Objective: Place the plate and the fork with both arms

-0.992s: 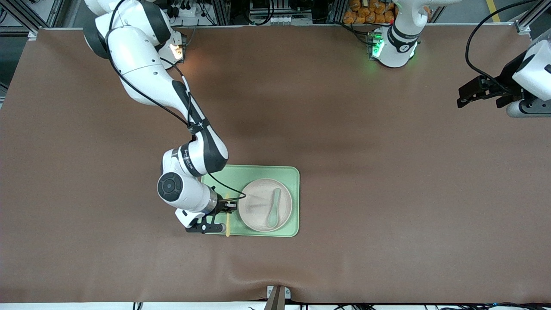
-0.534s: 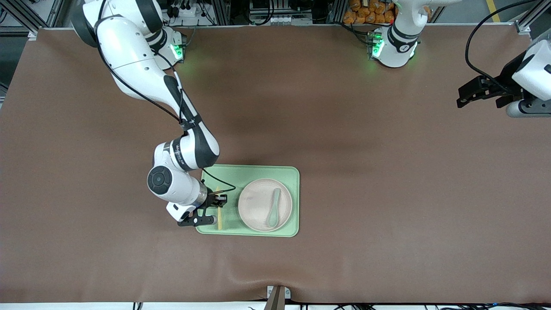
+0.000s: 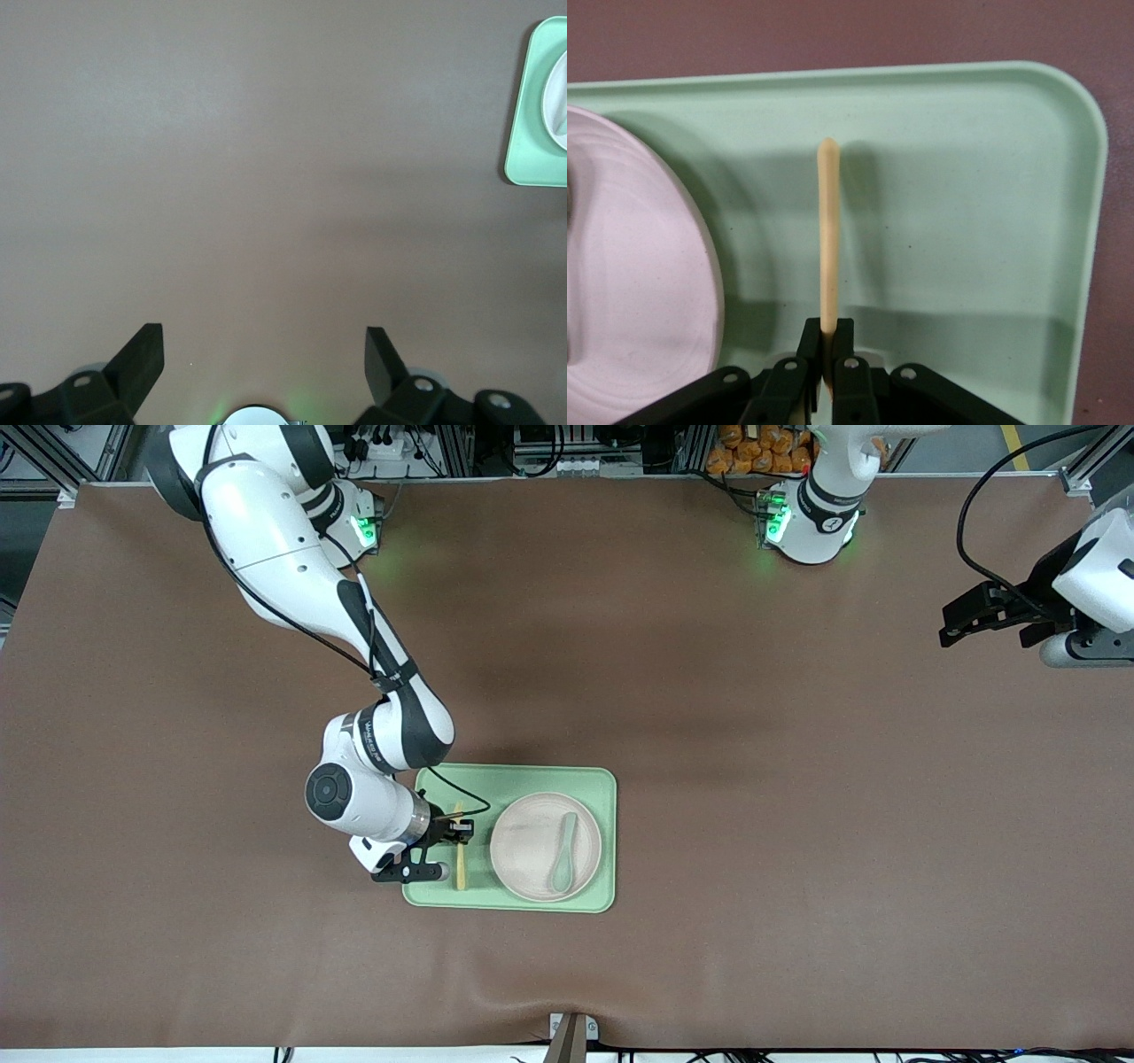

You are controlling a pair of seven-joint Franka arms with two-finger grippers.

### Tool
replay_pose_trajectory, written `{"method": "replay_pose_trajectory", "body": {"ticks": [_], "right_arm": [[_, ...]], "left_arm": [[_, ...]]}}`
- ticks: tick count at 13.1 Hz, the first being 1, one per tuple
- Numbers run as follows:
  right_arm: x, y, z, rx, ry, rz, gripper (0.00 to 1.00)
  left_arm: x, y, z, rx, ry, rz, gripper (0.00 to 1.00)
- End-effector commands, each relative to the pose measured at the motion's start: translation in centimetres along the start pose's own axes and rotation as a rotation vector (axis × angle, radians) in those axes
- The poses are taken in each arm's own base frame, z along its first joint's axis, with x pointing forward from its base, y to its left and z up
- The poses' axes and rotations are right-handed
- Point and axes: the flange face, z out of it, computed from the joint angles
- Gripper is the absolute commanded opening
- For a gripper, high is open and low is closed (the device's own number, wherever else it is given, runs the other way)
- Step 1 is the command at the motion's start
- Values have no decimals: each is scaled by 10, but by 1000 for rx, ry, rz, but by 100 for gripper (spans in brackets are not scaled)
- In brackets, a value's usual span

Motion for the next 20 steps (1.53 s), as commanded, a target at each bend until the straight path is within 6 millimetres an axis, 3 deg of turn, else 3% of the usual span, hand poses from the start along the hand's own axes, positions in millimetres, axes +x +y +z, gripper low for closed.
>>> {"method": "replay_pose_trajectory", "body": {"ticks": [1,3,4,6,9,12,13,17,20], "right_arm": [[-10,1,-7,27,-4,4,10],[-10,2,-7,27,-5,7,64],[-9,1,-8,26,-5,8,80],[-7,0,-12,27,0,3,90],[4,0,-32,21,-15,-11,96],[26,21,-73,-42,-39,-33,100],[27,22,-90,-64,-57,-52,100],[35,64,-169,-128,-93,-45,100],[31,80,-241,-133,-53,-13,100]], "left_arm": [[-2,2,-5,12,8,17,100],[-2,2,-4,10,6,18,100],[-2,2,-3,9,5,18,100],[-2,2,-2,9,1,18,100],[-2,2,-2,9,1,18,100],[-2,3,-3,11,3,19,100],[-2,3,-2,11,2,19,100],[-4,3,-6,9,8,19,100],[-10,2,-16,19,28,18,100]]}}
